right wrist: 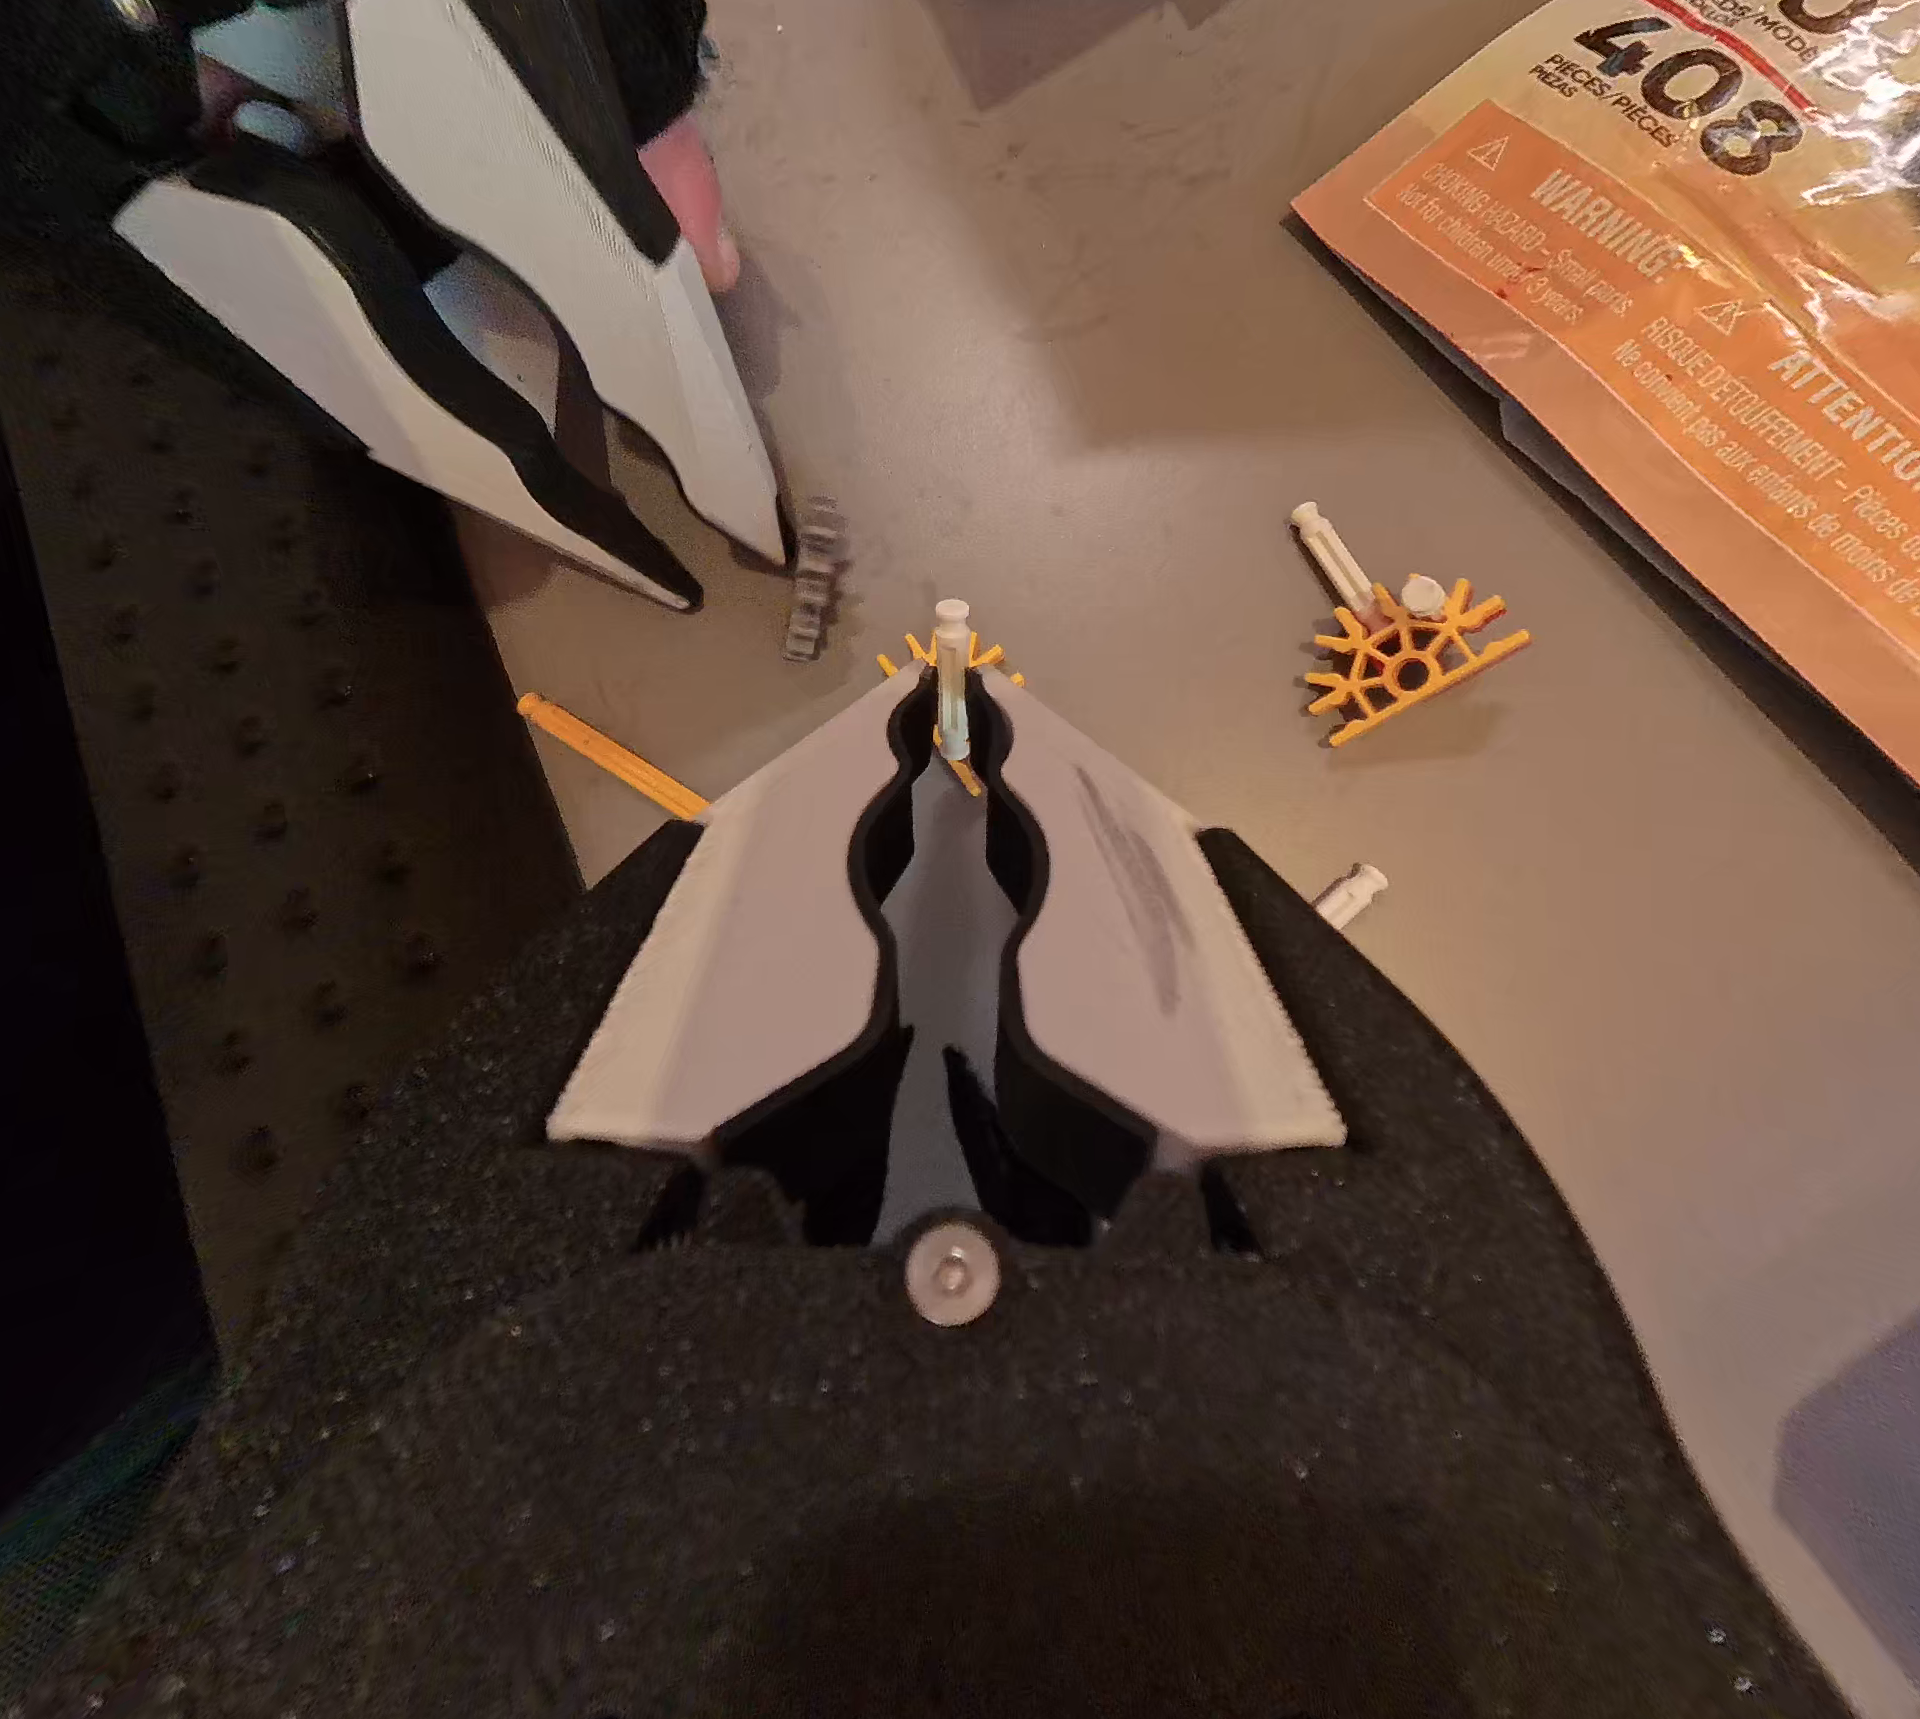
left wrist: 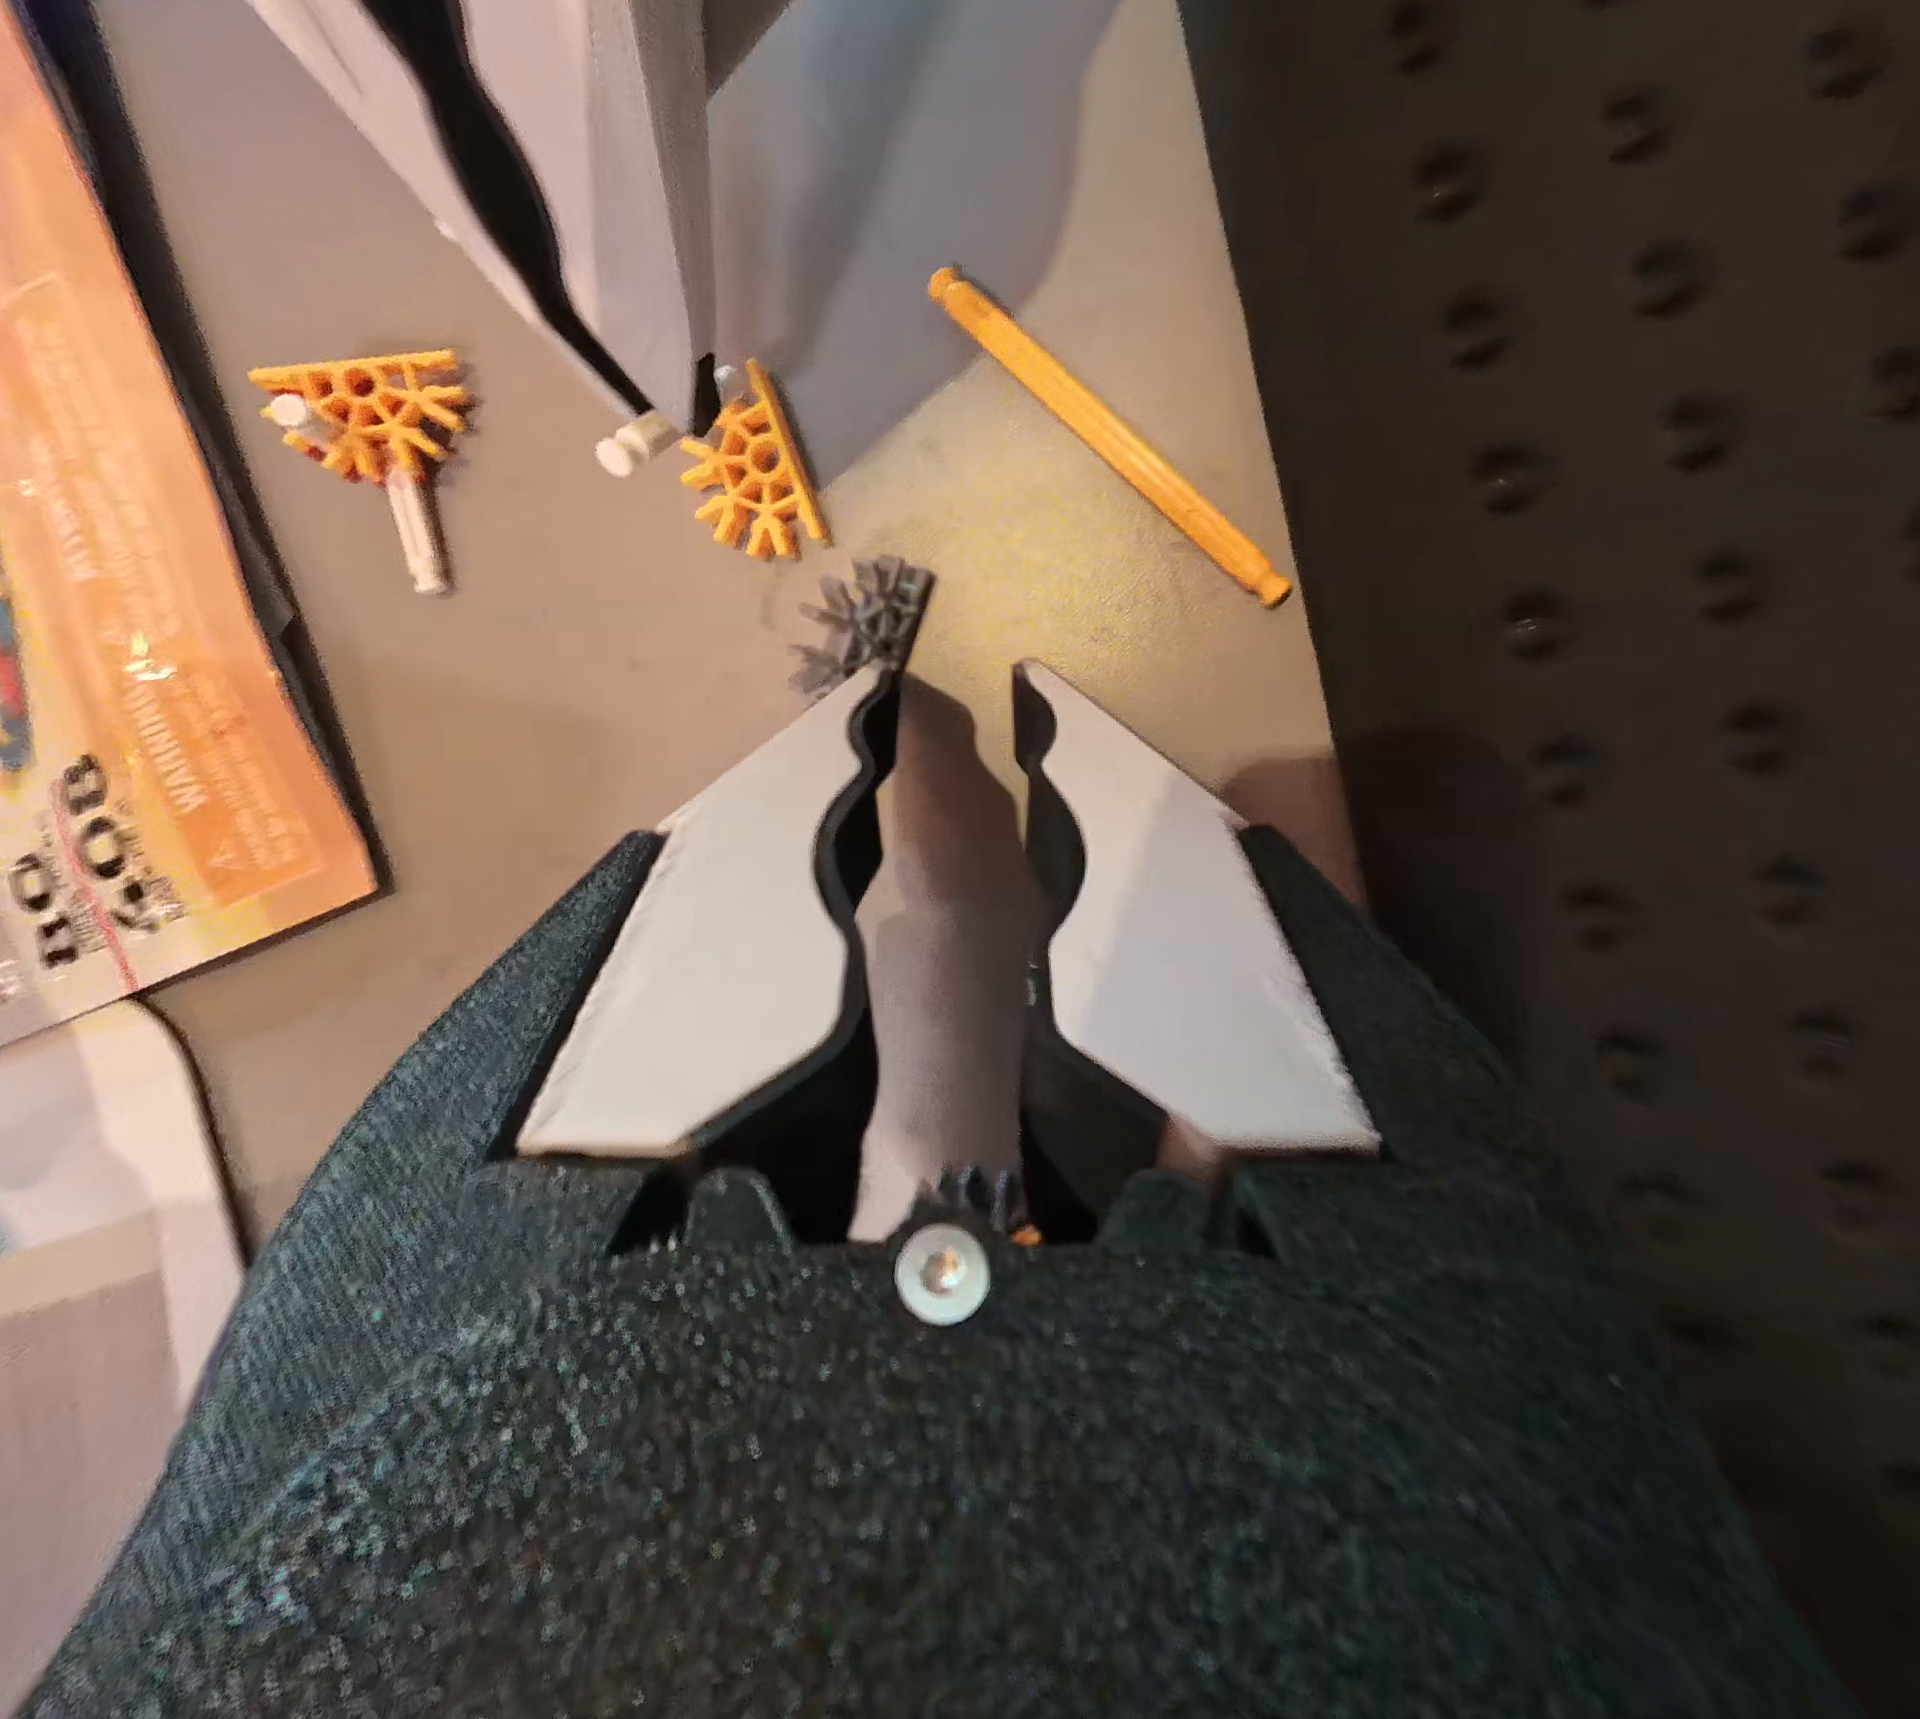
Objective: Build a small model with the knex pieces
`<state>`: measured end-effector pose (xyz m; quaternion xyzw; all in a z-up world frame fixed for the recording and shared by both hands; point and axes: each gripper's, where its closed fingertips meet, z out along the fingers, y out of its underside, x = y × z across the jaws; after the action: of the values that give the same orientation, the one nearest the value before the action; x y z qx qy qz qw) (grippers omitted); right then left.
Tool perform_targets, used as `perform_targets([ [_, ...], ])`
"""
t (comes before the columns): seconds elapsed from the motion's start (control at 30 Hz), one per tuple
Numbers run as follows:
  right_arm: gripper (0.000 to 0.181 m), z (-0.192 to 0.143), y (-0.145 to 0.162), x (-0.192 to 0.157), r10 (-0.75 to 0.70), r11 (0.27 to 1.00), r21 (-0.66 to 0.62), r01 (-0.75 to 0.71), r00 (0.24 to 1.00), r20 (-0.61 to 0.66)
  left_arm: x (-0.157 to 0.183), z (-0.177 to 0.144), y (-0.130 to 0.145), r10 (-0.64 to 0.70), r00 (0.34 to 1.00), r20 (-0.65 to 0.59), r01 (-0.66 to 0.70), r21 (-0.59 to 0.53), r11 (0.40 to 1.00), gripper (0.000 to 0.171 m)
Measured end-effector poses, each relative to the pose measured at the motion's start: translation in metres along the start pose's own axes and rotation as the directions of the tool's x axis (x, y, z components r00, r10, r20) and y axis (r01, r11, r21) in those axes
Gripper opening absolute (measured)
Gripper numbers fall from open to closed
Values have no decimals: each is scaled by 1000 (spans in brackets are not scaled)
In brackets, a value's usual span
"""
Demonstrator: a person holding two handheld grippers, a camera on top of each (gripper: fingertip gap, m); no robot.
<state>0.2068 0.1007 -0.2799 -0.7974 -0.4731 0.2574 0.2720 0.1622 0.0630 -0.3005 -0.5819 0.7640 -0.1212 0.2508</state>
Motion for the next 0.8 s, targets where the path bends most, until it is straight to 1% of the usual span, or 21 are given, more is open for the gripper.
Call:
perform_targets([
  [0.07,4,1,0,1,1,1000,4,-1,1000,2,-11,-6,-5,-14,999,53,11,44,999,22],
  [0.13,4,1,0,0,2,1000,9,-2,1000,3,-17,-8,-6,-29,998,60,26,44,999,28],
  [0.2,4,1,-1,-1,-2,1000,12,2,1000,3,-21,-5,-5,3,997,77,-5,30,1000,31],
  [0.23,4,0,0,-1,-3,1000,13,2,1000,2,-21,-2,-5,25,997,71,-27,20,999,35],
  [0.3,4,-1,0,-1,0,1000,15,0,1000,-1,-20,3,-8,77,995,63,-79,29,996,35],
  [0.37,5,-3,2,-1,2,1000,12,-2,1000,-5,-23,10,-8,78,995,57,-79,19,997,37],
  [0.4,5,-3,3,-1,4,1000,13,-4,1000,-6,-24,11,-12,66,997,50,-68,36,997,36],
  [0.43,5,-4,3,-1,6,1000,15,-6,1000,-5,-25,12,-10,63,997,44,-64,27,998,32],
  [0.5,4,-4,4,-2,7,1000,18,-7,1000,-3,-25,13,-10,38,999,24,-39,33,999,31],
  [0.57,5,-4,5,-3,10,1000,24,-10,1000,6,-21,13,-9,9,1000,-1,-9,52,999,23],
  [0.63,4,-2,5,-5,12,1000,29,-12,1000,16,-21,13,-9,-19,1000,6,19,66,998,22],
  [0.67,5,-2,6,-6,12,999,29,-13,1000,19,-23,13,-9,-35,999,18,33,69,997,17],
  [0.8,4,1,6,-10,8,999,36,-9,1000,30,-27,12,-4,-82,994,68,76,81,994,16],
])
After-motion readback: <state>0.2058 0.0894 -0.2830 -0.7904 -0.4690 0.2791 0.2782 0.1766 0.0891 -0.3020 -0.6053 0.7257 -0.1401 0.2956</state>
